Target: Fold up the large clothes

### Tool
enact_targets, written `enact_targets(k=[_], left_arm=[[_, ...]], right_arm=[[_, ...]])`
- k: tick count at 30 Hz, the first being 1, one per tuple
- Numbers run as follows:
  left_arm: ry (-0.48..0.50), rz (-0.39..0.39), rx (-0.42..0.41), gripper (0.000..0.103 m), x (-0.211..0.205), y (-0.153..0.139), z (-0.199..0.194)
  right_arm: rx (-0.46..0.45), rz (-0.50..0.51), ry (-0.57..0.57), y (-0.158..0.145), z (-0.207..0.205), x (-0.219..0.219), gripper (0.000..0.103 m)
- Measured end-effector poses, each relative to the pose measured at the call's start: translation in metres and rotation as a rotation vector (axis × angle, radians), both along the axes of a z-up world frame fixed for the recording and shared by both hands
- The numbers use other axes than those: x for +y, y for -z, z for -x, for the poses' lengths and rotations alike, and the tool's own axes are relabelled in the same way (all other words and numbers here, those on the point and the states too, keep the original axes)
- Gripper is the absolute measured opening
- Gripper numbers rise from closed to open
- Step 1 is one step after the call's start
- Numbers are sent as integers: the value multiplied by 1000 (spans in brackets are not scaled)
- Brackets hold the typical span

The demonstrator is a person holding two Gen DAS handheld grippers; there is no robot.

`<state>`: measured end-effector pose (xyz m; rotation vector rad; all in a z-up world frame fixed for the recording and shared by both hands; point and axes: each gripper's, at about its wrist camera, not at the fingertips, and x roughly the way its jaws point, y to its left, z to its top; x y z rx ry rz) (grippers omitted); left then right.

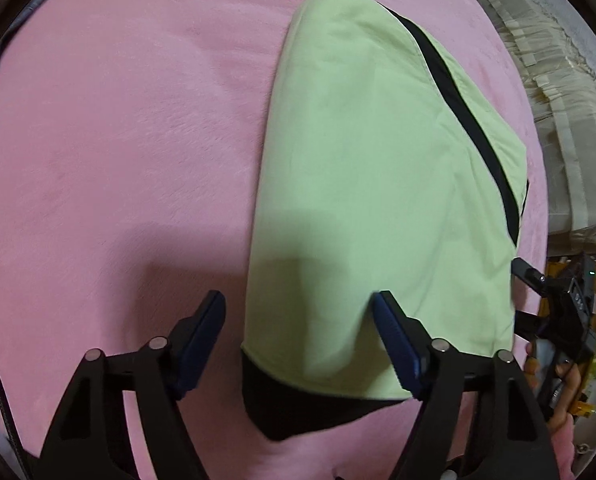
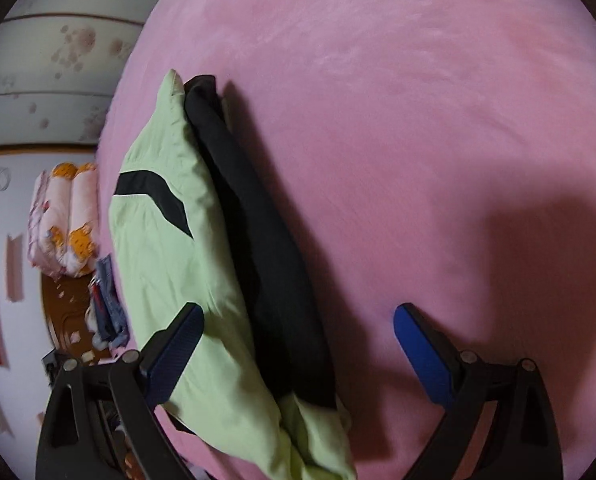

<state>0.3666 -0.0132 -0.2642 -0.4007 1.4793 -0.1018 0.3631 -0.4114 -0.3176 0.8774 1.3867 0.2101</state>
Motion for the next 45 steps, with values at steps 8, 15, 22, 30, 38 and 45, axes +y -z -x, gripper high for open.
enact_targets(k=[8,15,22,30,38,45], left_arm=[[11,81,-41,68,4,15,-39],[-65,153,-46,54,15,26,-66],[-50,136,-76,28,13,12,-60],[-15,12,-113,21,-9,-26,-61],[-13,-11,-133,21,19,-69,-41],[-21,-57,-188,21,104,-116,-25]], right_arm=[[-55,-198,-137,13,-45,13,96],[-87,-300,-188,20,-77,37,68],[-154,-277,-178,9,-65,44,19],[-232,-224,-206,-39,-54,56,13],[-319,-168,-288,-94,-35,91,12],[-397,-186,-294,-131,-17,162,12]])
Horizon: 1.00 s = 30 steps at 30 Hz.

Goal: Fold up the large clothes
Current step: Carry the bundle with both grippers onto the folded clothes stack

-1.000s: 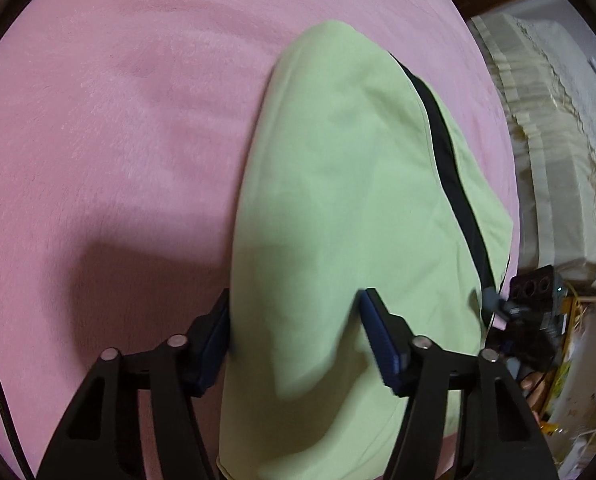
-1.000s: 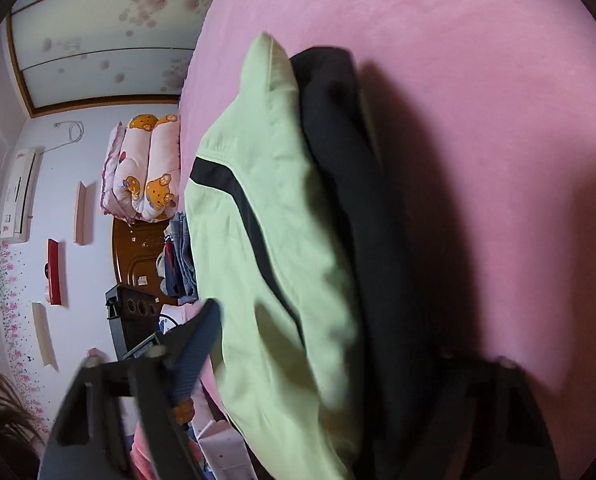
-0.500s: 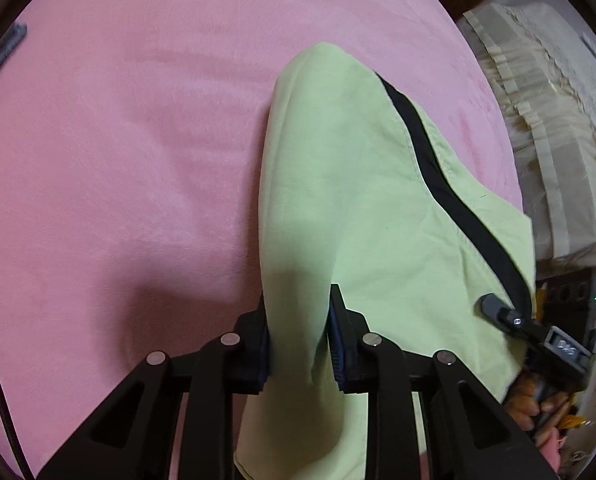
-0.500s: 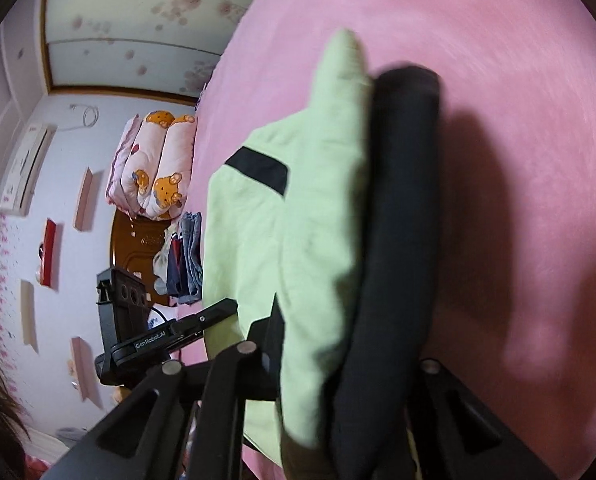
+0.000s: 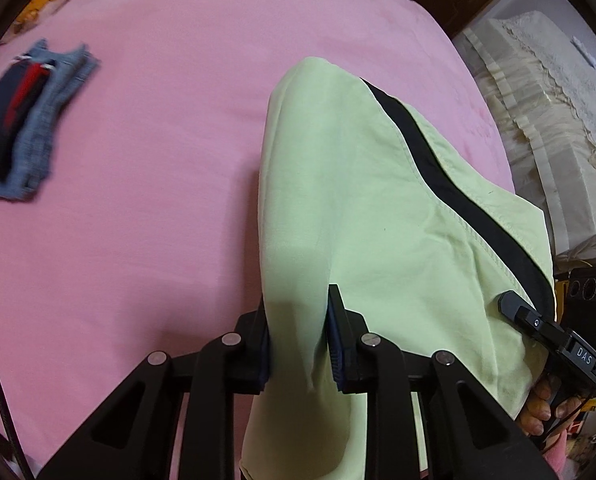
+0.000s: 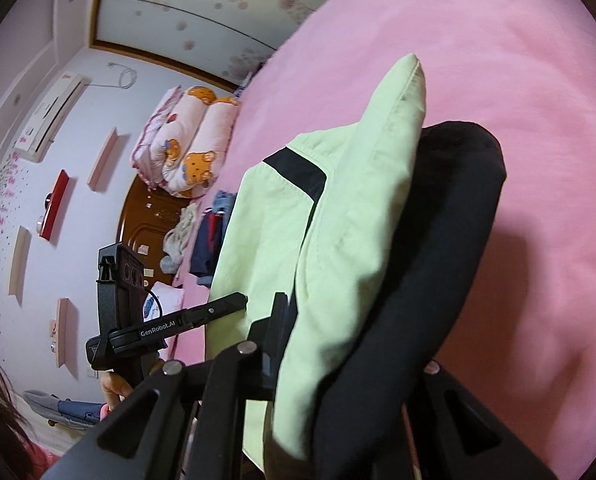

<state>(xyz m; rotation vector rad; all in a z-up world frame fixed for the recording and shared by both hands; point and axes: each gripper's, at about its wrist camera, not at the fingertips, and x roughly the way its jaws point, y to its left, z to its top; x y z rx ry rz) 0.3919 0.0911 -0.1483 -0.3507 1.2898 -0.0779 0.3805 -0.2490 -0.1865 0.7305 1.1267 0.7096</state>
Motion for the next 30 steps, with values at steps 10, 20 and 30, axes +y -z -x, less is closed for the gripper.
enact_targets(k=[10,20,30], left_arm=[[-2,-114,-83,21,227,-76,12],[-68,-267,-167,21,426,-125,-35],[-156,-277,-173,21,545,-78,-97]], right_arm=[[-104,-85,-12,-41,-12,191,12],[-170,-175,-51,-71,-82,400,12],[-196,-144,-73,-51,-163,527,12]])
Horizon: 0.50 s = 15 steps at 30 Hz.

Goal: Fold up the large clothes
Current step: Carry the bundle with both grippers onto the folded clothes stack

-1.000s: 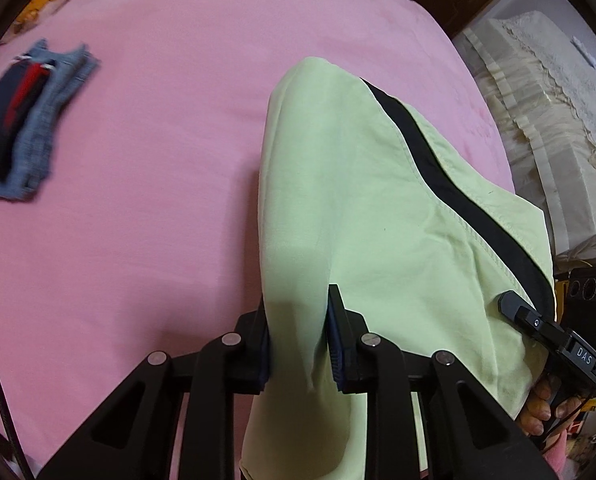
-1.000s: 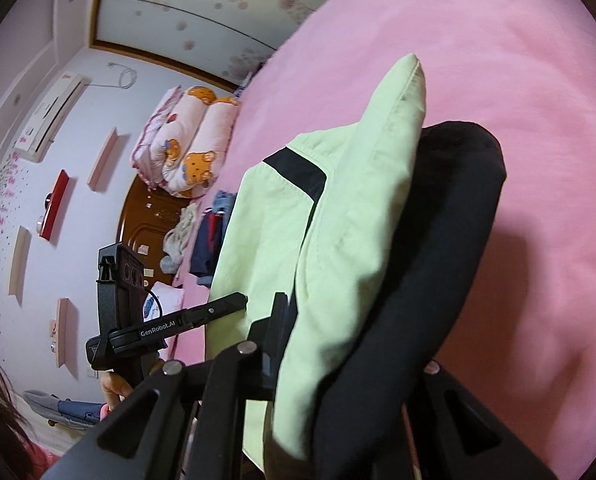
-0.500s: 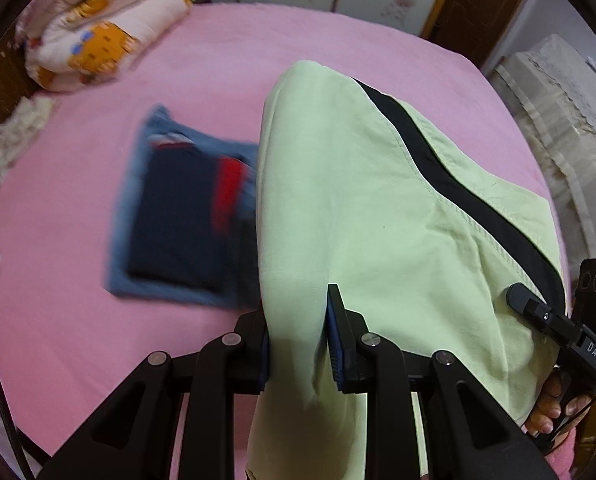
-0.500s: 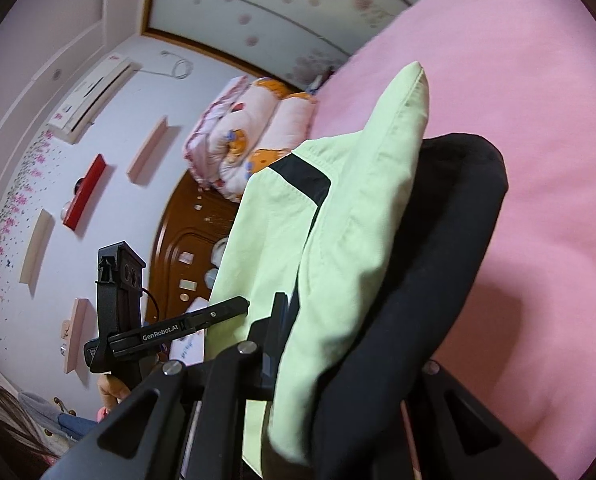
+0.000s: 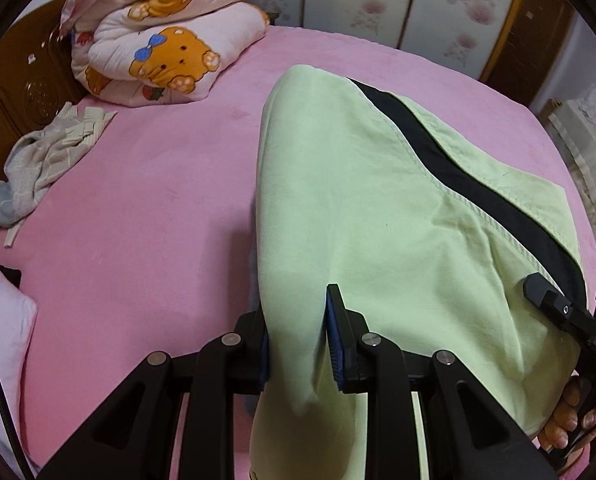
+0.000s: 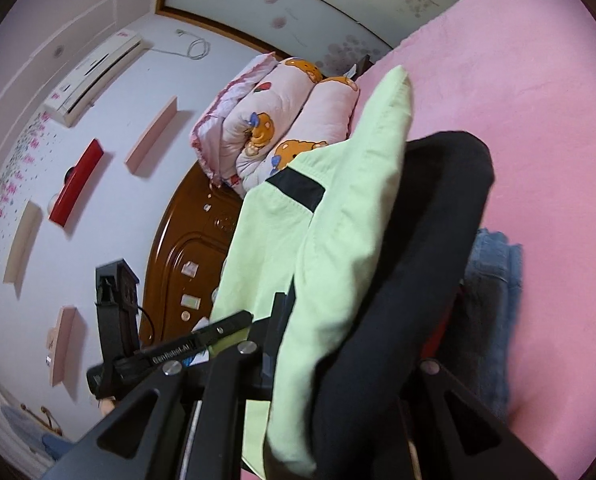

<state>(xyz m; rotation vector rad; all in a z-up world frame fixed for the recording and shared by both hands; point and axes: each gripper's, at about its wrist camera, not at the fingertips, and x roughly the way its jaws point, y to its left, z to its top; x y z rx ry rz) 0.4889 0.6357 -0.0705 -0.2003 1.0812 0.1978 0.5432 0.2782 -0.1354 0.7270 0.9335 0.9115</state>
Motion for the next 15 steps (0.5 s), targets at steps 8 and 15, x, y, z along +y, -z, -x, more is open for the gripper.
enact_targets(k=[8,15], left_arm=[[15,25,58,25,11,77,-40],[63,40,-68,49,13,124,-30]], right_arm=[[108,50,43,74,-31,27,12],[104,177,51,121,-33,10,24]])
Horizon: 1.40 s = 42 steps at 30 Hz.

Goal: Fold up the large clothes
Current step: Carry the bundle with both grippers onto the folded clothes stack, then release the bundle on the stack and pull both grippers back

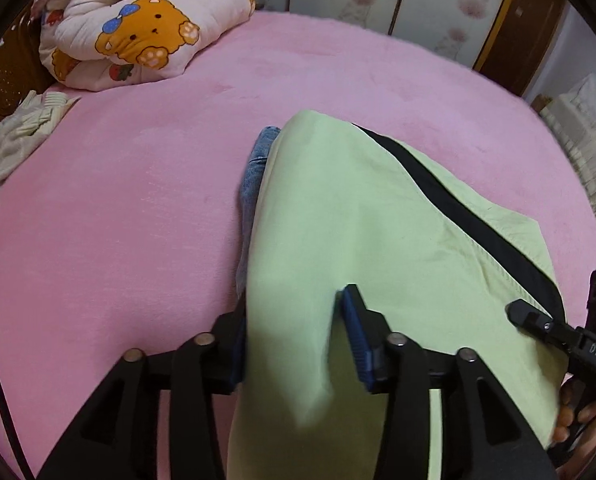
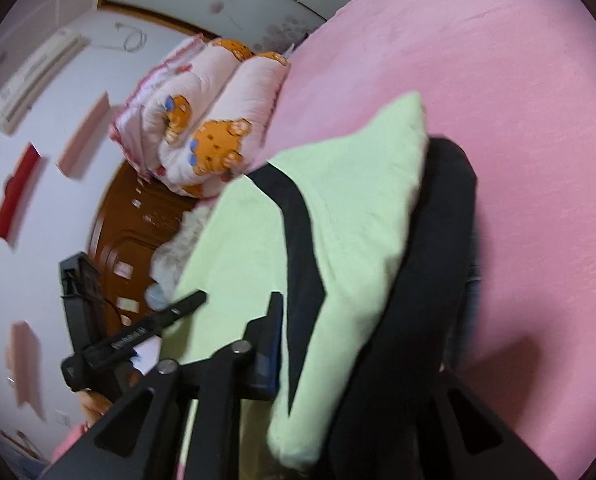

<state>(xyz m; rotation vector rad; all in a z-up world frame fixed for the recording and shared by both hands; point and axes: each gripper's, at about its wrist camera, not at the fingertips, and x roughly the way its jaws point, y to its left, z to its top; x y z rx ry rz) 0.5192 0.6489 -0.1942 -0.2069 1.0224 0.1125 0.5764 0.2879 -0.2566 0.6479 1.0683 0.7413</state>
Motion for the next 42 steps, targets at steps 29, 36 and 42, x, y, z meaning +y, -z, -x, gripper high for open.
enact_targets(k=[29,36,42], left_arm=[[-307,-126,48,92,-245,15,302],[-222,4,51,92,-395,-42,372],[-88,-8,95,92,-507,-103,435]], right_arm=[[52,509,306,2,382,-275,85],[58,637,275,-41,462,-383,85],[-43,739,281,-104,531,-449,88]])
